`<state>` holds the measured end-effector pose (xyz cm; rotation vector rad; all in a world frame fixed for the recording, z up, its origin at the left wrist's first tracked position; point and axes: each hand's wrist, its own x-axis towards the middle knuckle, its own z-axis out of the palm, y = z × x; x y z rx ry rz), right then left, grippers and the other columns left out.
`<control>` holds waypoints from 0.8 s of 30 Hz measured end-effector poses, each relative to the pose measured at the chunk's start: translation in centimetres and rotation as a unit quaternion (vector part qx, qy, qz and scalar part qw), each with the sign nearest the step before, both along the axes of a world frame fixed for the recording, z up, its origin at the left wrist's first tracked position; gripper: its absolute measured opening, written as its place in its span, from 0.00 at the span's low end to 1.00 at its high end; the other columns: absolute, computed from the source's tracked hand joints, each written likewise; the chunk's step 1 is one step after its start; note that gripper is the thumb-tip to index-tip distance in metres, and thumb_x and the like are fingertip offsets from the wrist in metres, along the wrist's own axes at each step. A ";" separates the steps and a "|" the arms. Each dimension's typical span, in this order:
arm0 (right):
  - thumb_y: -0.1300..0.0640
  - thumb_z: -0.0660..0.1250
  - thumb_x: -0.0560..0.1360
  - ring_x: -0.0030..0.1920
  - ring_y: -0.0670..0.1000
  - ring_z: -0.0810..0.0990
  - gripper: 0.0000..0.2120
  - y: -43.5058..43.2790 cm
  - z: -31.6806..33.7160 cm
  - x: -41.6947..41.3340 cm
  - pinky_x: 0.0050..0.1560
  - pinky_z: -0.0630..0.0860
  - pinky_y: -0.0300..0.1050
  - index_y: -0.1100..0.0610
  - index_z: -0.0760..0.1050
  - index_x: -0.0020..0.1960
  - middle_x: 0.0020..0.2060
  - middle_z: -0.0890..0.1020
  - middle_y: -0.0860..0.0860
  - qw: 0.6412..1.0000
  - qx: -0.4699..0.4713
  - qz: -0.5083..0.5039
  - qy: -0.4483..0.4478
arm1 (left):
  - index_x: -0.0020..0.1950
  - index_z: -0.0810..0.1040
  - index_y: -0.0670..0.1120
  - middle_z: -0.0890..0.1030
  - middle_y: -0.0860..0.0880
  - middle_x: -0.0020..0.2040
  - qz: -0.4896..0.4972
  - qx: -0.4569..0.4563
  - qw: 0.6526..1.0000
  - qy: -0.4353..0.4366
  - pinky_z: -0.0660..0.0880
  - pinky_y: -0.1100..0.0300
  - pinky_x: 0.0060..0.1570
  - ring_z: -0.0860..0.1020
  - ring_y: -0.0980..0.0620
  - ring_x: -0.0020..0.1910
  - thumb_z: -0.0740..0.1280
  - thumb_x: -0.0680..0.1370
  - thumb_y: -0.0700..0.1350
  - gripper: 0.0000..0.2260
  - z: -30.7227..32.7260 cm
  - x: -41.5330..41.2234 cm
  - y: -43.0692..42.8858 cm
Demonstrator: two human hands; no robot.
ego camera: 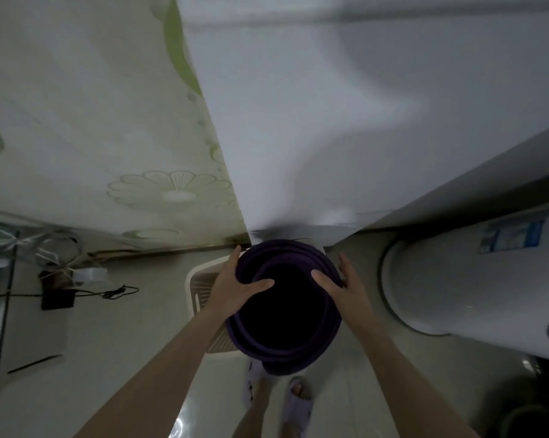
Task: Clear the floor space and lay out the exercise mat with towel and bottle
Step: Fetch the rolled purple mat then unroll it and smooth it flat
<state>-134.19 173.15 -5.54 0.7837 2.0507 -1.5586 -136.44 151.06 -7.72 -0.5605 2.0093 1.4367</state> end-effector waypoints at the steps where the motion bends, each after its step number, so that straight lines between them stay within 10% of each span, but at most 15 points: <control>1: 0.41 0.73 0.69 0.68 0.49 0.70 0.42 0.0 -0.7 0.0 0.69 0.69 0.54 0.44 0.56 0.77 0.70 0.68 0.45 1.000 -0.010 -0.003 -0.007 | 0.77 0.52 0.52 0.72 0.53 0.67 -0.004 0.001 1.000 -0.001 0.67 0.58 0.64 0.70 0.51 0.67 0.78 0.65 0.51 0.49 -0.8 0.0 -0.1; 8: 0.54 0.71 0.74 0.46 0.38 0.82 0.15 -0.2 -5.5 0.4 0.46 0.79 0.34 0.43 0.74 0.59 0.46 0.83 0.38 1.000 -0.026 -0.003 0.014 | 0.72 0.65 0.54 0.79 0.56 0.57 0.004 -0.013 0.998 0.058 0.72 0.58 0.60 0.77 0.54 0.58 0.77 0.68 0.48 0.35 -4.6 0.1 -0.6; 12: 0.52 0.70 0.75 0.49 0.43 0.82 0.12 -0.1 -6.6 0.4 0.53 0.78 0.44 0.45 0.76 0.58 0.47 0.83 0.42 1.000 0.015 -0.013 0.018 | 0.68 0.71 0.53 0.81 0.55 0.55 0.002 -0.034 0.995 0.094 0.73 0.57 0.60 0.78 0.54 0.56 0.74 0.72 0.45 0.26 -5.1 0.1 -0.9; 17: 0.54 0.66 0.78 0.41 0.37 0.76 0.08 -0.2 -6.0 0.7 0.38 0.71 0.25 0.50 0.75 0.56 0.42 0.79 0.40 0.998 0.055 -0.003 0.030 | 0.65 0.75 0.49 0.82 0.52 0.52 0.019 -0.043 0.993 0.106 0.73 0.55 0.61 0.79 0.53 0.53 0.70 0.75 0.41 0.19 -4.5 0.5 -0.6; 24: 0.52 0.67 0.77 0.40 0.36 0.76 0.09 -0.2 -2.8 2.4 0.35 0.70 0.24 0.53 0.78 0.56 0.39 0.79 0.39 0.991 0.101 0.029 0.077 | 0.65 0.76 0.46 0.83 0.50 0.52 0.030 -0.048 0.990 0.126 0.74 0.58 0.58 0.80 0.53 0.52 0.71 0.74 0.41 0.19 -0.9 2.5 -1.4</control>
